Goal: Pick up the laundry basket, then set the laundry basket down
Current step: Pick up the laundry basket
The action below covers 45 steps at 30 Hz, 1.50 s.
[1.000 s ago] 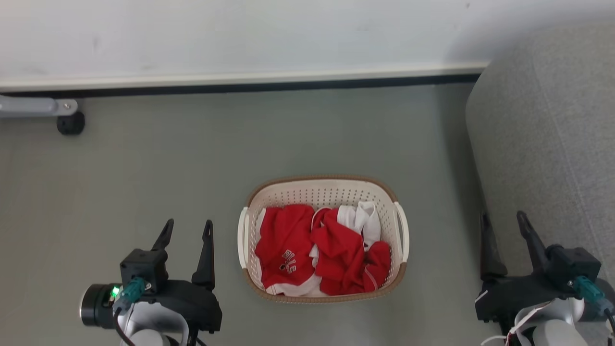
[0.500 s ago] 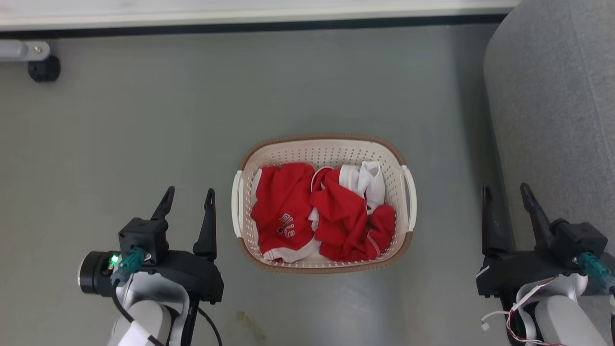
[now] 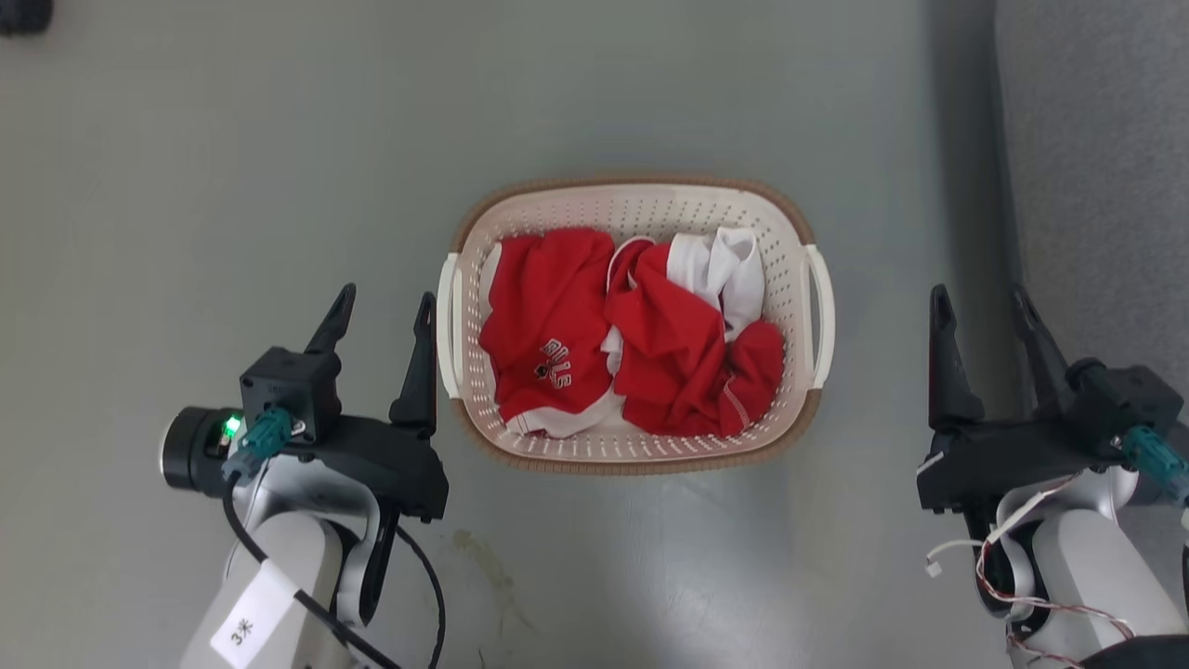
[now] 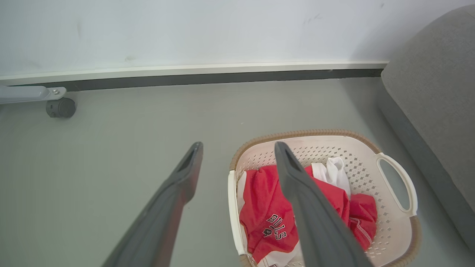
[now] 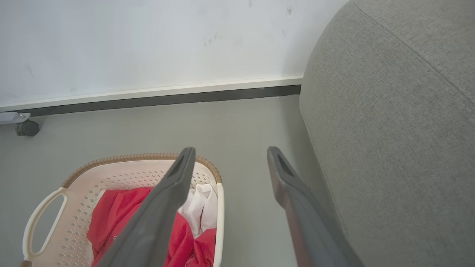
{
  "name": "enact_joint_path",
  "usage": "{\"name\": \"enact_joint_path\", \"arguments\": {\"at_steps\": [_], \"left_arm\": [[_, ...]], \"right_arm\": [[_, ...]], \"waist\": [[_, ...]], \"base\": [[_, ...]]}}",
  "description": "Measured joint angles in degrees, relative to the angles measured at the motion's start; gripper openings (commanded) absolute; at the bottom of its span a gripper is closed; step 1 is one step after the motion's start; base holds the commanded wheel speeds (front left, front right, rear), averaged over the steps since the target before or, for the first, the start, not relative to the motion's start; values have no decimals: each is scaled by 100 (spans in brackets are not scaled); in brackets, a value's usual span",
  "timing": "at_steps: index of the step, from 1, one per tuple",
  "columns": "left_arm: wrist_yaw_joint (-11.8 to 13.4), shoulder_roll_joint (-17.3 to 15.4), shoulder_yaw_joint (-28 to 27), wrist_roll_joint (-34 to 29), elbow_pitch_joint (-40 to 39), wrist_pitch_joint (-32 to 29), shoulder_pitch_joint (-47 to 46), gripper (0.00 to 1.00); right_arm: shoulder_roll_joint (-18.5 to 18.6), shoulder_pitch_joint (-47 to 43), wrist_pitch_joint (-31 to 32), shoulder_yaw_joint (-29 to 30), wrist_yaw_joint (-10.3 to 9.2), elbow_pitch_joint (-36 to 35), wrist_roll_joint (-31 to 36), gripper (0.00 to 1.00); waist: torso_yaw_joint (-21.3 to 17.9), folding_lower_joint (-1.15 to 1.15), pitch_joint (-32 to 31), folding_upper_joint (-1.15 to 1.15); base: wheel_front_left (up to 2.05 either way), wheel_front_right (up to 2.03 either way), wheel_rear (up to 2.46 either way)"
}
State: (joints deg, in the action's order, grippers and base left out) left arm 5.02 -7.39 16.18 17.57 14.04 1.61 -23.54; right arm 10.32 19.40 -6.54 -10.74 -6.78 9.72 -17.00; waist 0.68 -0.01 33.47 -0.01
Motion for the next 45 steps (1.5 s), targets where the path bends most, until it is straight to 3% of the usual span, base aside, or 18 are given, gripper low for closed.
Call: {"name": "enact_joint_path", "arguments": {"at_steps": [27,45], "left_arm": [[-356,134,149,-3,1044,1,-1363,100],[-662,198,204,7,2184,93,-2068,100]], "right_arm": [[-37,1397,42,-256,158,864,208,100],[-143,2098,-125,-416,253,1893,322,100]], "waist": [[150,0,1544,0],[285,1,1979,1]], "base": [[0,0,0],[0,0,0]]}}
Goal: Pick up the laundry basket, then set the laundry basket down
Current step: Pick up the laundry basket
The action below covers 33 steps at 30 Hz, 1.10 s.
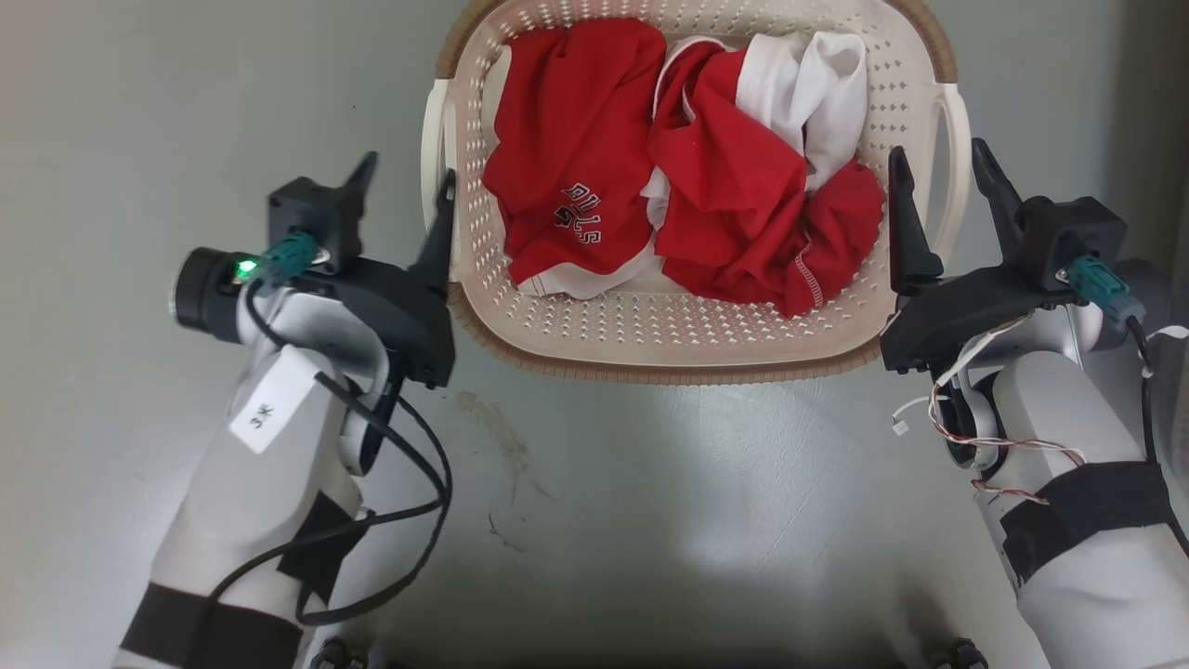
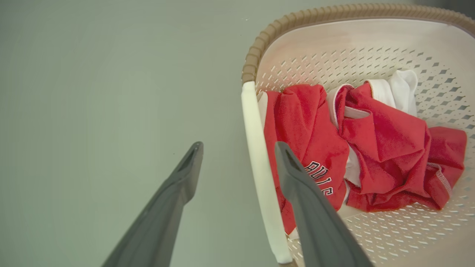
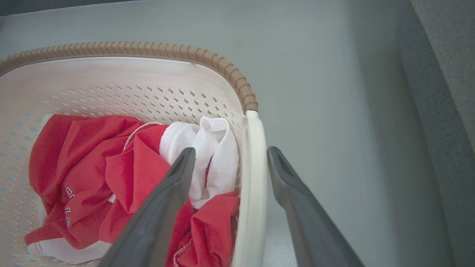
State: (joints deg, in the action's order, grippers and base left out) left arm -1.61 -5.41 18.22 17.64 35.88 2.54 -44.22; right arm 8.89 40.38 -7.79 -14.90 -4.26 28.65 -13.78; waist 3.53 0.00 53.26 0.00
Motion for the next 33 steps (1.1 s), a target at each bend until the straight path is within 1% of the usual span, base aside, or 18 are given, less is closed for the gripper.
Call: {"name": "enact_joint_path", "arguments": {"at_steps": [6,10,11,15,21,22,26,28,30,33], "left_arm": [[-148,111,93,22,365,59,-179,100],[-155,121,104,35,590,105,-324,100],[-198,126,120,33,645,107,-361,100],[-240,166,142,34,856,120,-495,100],[-257,222,189,47,1191,218,-636,100],[-298,224,197,52,1247,221,-643,100],[-301,243,207,82,1499,320,-753,100],[-304,257,207,96,1600,344,-772,100],[-352,287,199,154,1733,371,-812,100],[-354,311,200,258,1946,370,-825,100]], "right_arm": [[-43,193,-46,-44,23,367,24,100],[-87,359,-89,-58,24,593,24,100],[-101,399,-89,-77,27,648,27,100],[-151,512,-127,-98,31,895,30,100],[-191,684,-187,-110,31,1239,31,100],[-201,713,-188,-110,31,1295,31,100],[-236,831,-245,-112,31,1530,30,100],[-241,881,-278,-114,31,1628,30,84],[-243,912,-298,-114,31,1760,30,100],[-266,964,-313,-155,31,1953,30,100]], "waist": [[27,0,58,0],[24,0,110,0],[22,0,125,0],[10,0,188,0],[3,0,250,0],[1,-1,252,0],[-19,-1,252,0],[-26,0,247,0],[-29,-1,229,0],[-34,0,179,0]], "base": [[0,0,0],[0,0,0],[0,0,0],[0,0,0],[0,0,0],[0,0,0],[0,0,0],[0,0,0],[0,0,0],[0,0,0]]}}
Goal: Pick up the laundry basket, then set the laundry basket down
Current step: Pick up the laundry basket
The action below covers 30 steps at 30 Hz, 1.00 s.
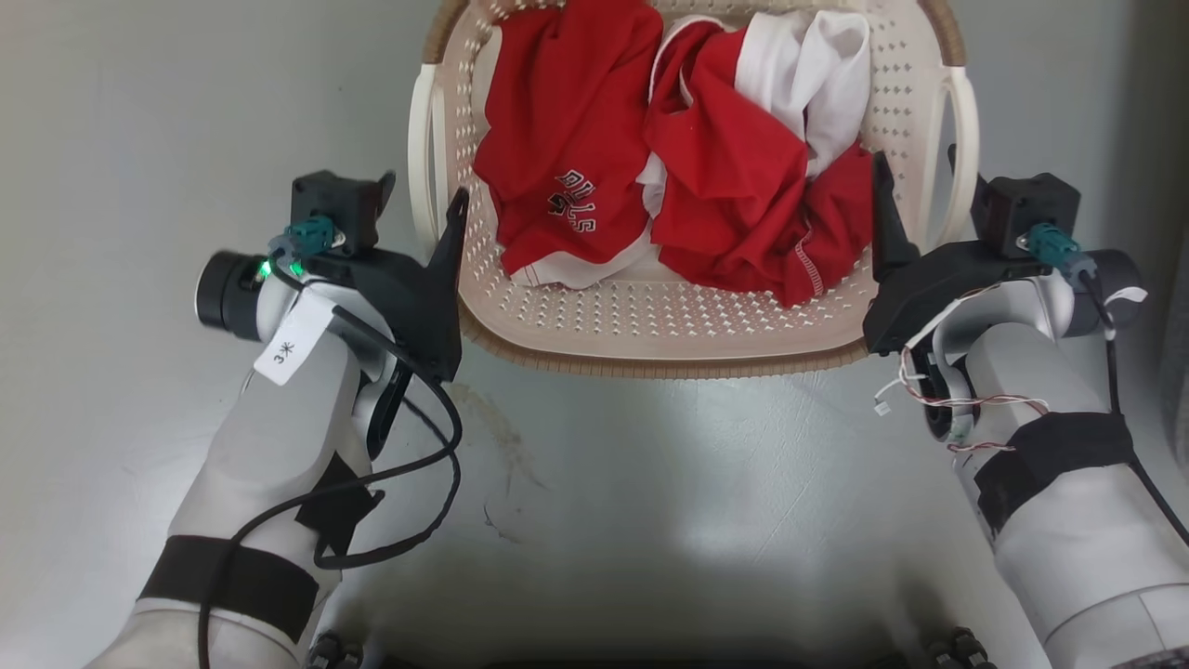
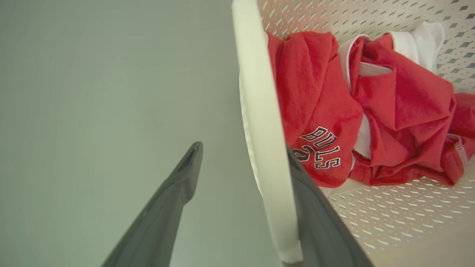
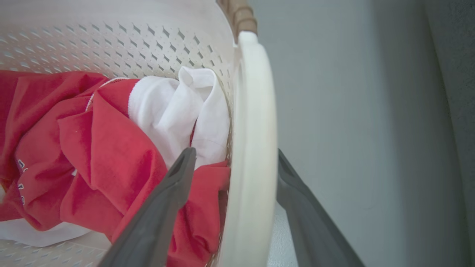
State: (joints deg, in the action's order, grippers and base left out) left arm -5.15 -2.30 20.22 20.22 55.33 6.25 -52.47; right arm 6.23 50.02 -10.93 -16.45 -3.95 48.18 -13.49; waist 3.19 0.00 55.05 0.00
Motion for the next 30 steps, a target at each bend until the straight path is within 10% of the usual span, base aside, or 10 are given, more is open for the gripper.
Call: {"name": "enact_joint_path", "arguments": {"at_steps": [2,3,4,30], "left_arm": [[-41,14,-2,26,121,0,-16,100],[-41,22,-14,58,179,0,-26,14],[-42,24,26,46,237,0,-46,0],[-190,250,111,352,1577,-296,19,0]], "right_arm": [[-24,42,-1,1,0,136,-1,100],[-35,66,-1,1,0,213,-1,28],[-40,102,4,-12,0,291,-1,0],[-422,387,534,-229,215,2007,-121,0]], "waist": [[-11,0,-37,0],[-15,0,-58,0],[-18,0,-77,0],[-135,0,-1308,0]], "base": [[0,0,0],[0,0,0],[0,0,0],[0,0,0]]}}
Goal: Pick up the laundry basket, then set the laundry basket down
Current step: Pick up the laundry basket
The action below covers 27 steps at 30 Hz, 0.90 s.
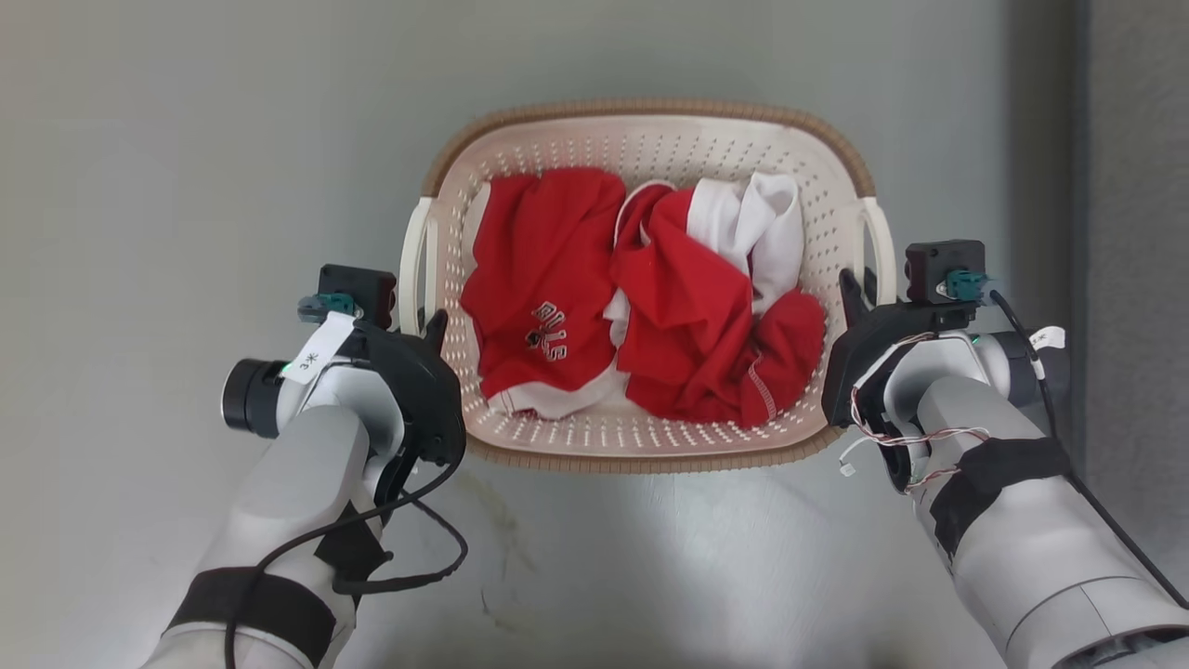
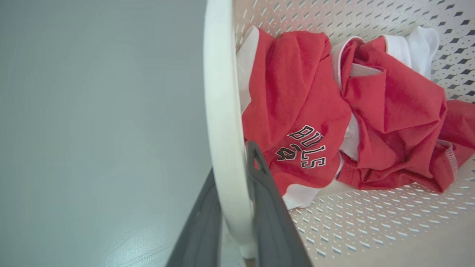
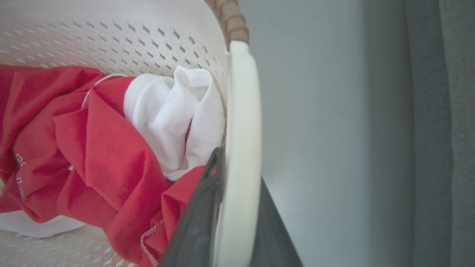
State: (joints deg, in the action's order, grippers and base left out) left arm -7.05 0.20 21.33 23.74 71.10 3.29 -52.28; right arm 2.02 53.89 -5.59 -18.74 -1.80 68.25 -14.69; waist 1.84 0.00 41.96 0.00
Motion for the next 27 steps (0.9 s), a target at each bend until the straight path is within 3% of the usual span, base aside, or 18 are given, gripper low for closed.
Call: {"name": "enact_joint_path", "arguments": {"at_steps": [11,27], "left_arm": [[-3,29,18,65,131,-339,129,0],[-52,23,9,187,247,-907,580,0]], "right_arm": [[-43,85,476,-89,99,311,-103,0],[-42,-269,1232,-701,158,210,-770,0]], "waist": [[-97,0,-791,0],[-175,1,-2020,1]], "base": [[0,0,0],[0,0,0]]}}
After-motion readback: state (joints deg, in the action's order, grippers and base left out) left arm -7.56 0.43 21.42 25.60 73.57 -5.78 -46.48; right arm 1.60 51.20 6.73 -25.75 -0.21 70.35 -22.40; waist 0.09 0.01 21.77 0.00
